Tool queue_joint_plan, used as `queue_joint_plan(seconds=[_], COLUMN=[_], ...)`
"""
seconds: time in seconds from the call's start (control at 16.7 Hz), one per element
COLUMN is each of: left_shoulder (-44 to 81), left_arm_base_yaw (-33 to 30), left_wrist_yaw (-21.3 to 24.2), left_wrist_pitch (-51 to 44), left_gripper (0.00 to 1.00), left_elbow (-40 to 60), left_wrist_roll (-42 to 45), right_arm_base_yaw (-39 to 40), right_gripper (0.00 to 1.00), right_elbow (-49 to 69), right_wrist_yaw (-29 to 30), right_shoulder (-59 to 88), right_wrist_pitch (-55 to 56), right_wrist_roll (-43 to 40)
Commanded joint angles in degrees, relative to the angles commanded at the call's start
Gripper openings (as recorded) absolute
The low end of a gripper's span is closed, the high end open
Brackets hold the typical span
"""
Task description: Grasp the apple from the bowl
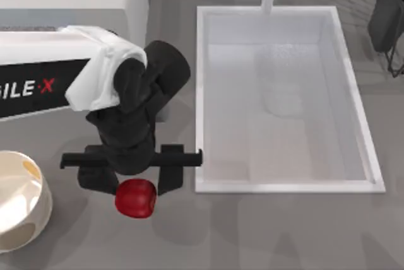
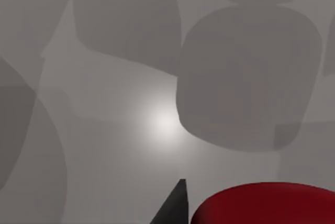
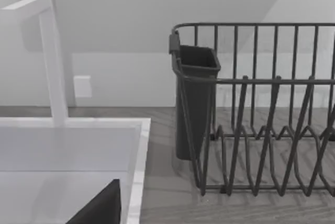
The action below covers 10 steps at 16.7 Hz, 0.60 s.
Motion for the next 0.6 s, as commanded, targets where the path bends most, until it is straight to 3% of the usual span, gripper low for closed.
queue_joint_plan(seconds=[0.42,0.6], left_shoulder=[0.0,0.0], left_arm_base_yaw=[0.0,0.0], left_wrist_yaw=[0.0,0.0], left_wrist_pitch=[0.0,0.0], left_gripper=[0.98,1.0], left_elbow=[0.0,0.0], left_wrist_roll=[0.0,0.0], right_arm_base_yaw=[0.0,0.0], right_gripper=[1.0,1.0], right_elbow=[0.0,0.0], right_wrist_yaw=[0.0,0.0], right_shoulder=[0.0,0.0], right_wrist_pitch=[0.0,0.0], right_wrist_roll=[0.0,0.0])
